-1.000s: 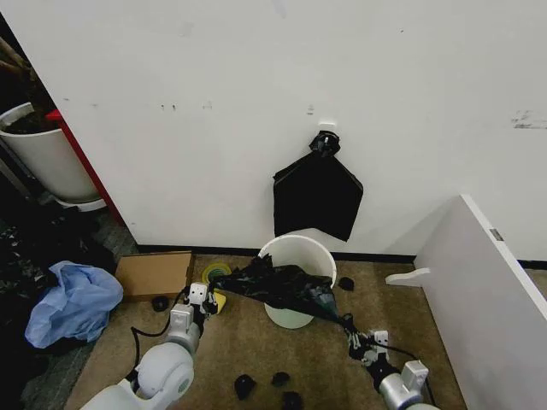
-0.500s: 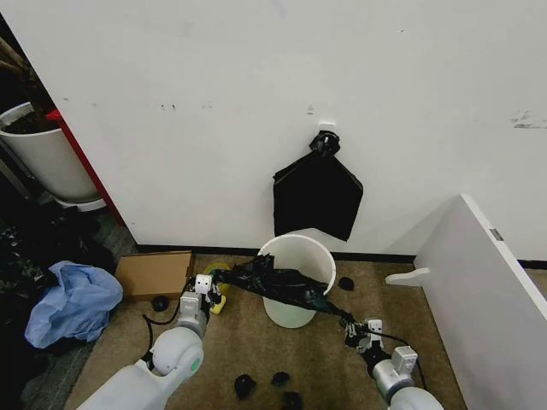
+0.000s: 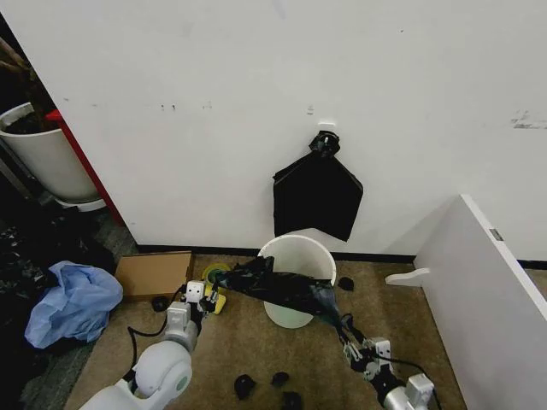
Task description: Place the garbage bag over the trash bin.
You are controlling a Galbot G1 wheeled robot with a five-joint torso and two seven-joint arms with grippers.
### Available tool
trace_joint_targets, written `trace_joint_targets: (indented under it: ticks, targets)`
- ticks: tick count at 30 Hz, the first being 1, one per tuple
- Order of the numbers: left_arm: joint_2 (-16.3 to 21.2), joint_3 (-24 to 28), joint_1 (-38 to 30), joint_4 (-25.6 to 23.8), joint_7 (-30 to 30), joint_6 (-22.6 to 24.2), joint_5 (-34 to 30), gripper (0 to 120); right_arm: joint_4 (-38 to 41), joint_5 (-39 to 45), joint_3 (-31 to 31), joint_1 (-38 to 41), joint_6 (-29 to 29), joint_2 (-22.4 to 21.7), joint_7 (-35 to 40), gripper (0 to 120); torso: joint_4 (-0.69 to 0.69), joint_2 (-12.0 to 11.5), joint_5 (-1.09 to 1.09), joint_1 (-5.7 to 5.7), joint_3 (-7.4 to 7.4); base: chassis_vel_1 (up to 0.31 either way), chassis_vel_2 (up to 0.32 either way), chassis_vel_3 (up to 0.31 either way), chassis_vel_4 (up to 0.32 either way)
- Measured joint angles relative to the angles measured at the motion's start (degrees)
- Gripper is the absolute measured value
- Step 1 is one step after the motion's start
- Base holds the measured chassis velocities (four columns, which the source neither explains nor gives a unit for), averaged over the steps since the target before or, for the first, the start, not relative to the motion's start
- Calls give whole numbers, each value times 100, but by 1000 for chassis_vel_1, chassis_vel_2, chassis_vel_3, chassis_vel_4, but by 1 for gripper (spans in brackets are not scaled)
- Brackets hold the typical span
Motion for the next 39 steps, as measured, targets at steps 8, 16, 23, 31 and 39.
trace_joint_targets:
  ticks: [8,16,23,31,39]
  targets:
    - [74,-90,413,-422,-23,-188,51,92,349,-58,289,-326,603,78,-195,84,-1,0,1,0,0,0,0,0,0]
    - [1,-127,881,-834,-25,-389,339,100,1249,557,874,418,-1495,-453,705,100,-1,0,2,0,0,0,0,0,0]
    - [14,32,832,-897,4,-396,397,100,1458,1815,1086,1272,-3045,-1074,901,100,3,0,-2,0,1,0,0,0,0]
    - [-106,-82,1026,-946,95,-492,550,100,-127,3066,-164,3933,-4909,-1666,507,100,4,-2,1,1,1,0,0,0,0]
    - [-183,-104,1385,-1035,155,-541,645,100,-1700,2635,-1927,6088,-5303,-1247,-52,100,1,-2,-1,1,1,0,0,0,0]
